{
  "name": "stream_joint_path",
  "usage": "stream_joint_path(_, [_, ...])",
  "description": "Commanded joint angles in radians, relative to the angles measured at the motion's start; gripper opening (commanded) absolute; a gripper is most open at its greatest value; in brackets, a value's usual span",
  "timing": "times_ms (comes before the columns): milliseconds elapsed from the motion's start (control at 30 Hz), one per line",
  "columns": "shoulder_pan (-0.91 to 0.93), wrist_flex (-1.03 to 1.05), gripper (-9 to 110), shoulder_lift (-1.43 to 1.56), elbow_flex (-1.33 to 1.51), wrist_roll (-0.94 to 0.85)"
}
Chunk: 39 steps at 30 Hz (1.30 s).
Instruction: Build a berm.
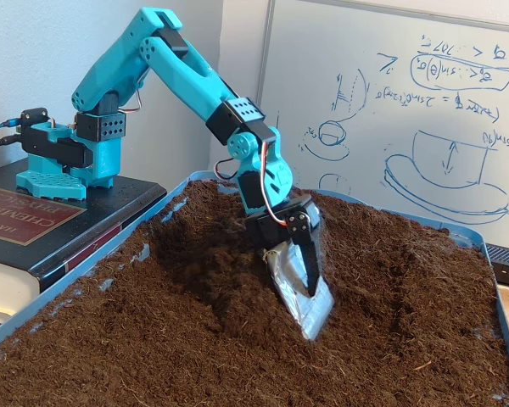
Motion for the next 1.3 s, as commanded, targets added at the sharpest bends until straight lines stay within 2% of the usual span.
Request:
stream_joint_path(0, [-0.003,0.084,0,0.069,0.127,-0.015])
stream_joint_path(400, [0.008,0.118,0,0.359,0.135,0.008])
stream_joint_path(600, [0.006,0.325,0,0.594,0.133,0.212])
stream_joint_path(800, [-0.149,0.632,0,0.753,0.155,0.388])
stream_joint_path(1067, [-0.391,1.109,0,0.799,0.153,0.391])
stream_joint_path(1267, [-0.509,1.192,0,0.795,0.196,0.388])
